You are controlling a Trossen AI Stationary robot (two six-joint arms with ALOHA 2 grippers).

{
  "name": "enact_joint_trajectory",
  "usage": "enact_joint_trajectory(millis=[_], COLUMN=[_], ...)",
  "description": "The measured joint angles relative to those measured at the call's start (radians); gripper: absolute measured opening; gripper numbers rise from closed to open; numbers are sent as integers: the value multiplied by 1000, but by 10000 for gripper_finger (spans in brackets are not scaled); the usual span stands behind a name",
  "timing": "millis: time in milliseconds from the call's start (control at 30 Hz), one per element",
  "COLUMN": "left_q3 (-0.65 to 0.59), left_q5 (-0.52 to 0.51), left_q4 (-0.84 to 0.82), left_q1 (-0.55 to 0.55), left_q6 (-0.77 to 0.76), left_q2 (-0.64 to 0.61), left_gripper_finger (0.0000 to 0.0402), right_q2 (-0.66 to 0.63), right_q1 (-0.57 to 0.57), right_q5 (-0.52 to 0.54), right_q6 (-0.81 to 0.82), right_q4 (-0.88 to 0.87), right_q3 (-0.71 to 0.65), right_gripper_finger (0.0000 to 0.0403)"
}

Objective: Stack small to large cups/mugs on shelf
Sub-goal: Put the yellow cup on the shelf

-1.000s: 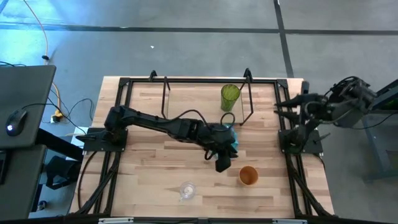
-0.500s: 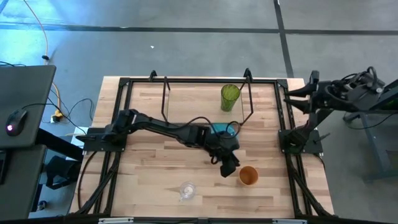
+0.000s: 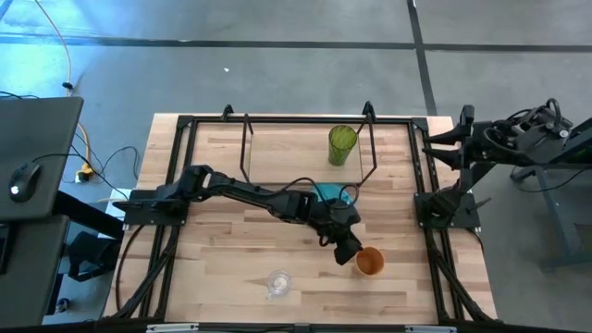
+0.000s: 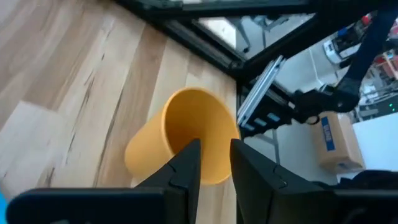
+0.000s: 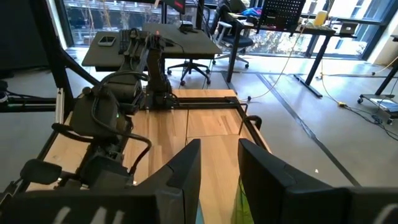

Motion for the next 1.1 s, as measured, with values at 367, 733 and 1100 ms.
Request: enact_joint_trajectory(millis=[367, 733, 1100], left_q3=[0, 2, 2], left_q5=[-33, -21, -25], left_q4=[46, 77, 77], left_q1=[0, -2, -1], left_q6=[-2, -29, -19], left_q2=[12, 66, 75], left_gripper_finger=[76, 76, 76], right_q2=[0, 0, 0], right_q1=[0, 0, 0], right_q5=[0, -14, -24], right_q6=[-16, -16, -16], right_q4=[0, 0, -1], right_q3=[0, 0, 0], right_gripper_finger=[99, 99, 99])
